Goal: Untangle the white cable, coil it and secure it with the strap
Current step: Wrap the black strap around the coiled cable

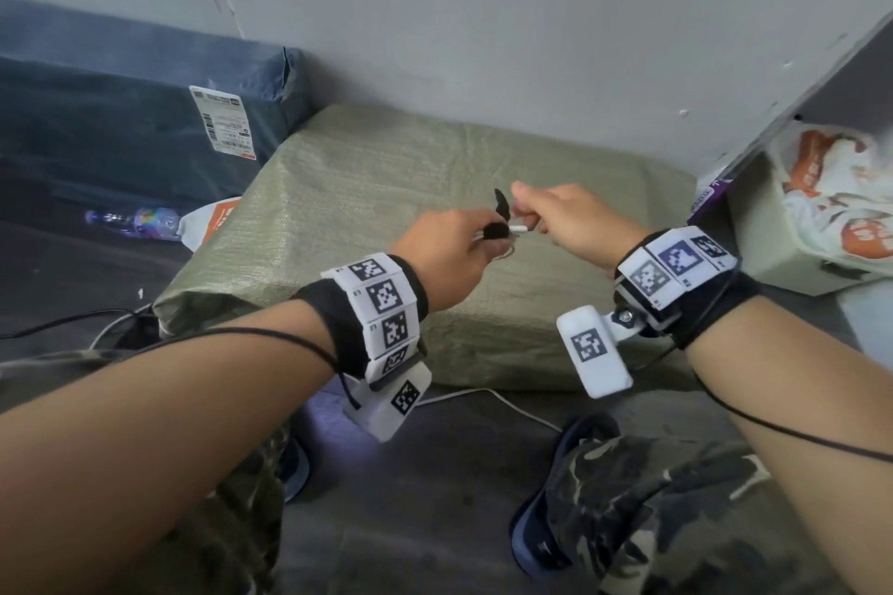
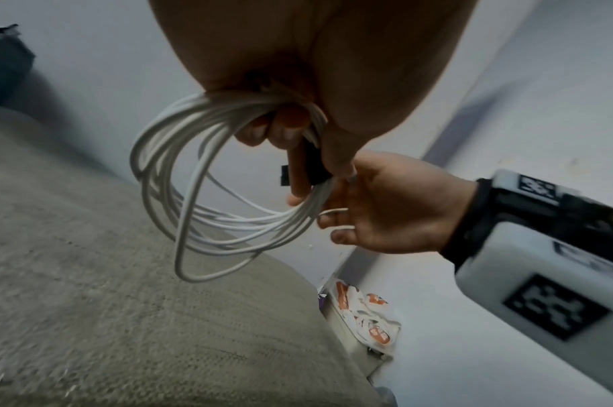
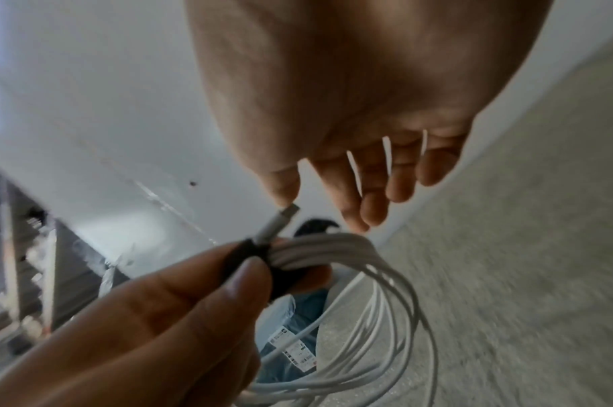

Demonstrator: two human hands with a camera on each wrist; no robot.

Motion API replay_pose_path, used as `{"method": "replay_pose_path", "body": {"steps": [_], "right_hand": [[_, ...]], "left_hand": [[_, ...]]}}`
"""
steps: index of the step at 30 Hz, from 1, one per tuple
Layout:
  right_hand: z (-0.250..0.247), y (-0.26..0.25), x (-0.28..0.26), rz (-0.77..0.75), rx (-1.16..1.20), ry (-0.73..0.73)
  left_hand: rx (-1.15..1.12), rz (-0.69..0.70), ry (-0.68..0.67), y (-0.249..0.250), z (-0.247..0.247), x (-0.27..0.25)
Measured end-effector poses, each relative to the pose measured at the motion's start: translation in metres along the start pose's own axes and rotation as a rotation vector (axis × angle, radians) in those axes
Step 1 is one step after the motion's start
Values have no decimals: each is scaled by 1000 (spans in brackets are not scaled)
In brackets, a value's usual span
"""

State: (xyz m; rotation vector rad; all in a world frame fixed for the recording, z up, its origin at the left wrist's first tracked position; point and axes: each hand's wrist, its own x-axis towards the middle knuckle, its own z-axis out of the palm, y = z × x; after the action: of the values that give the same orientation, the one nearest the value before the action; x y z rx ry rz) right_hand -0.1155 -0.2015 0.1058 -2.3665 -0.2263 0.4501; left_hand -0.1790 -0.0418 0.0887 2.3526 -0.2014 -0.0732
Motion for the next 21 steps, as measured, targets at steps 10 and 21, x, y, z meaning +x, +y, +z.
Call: {"method": "replay_pose_path", "body": {"steps": [10,21], "right_hand": [[5,13,13,6,457,-198],[8,21,20,46,678,-258]], "left_hand": [[71,124,6,0,5,-6],[32,140,-23,-5,2,-8]]}}
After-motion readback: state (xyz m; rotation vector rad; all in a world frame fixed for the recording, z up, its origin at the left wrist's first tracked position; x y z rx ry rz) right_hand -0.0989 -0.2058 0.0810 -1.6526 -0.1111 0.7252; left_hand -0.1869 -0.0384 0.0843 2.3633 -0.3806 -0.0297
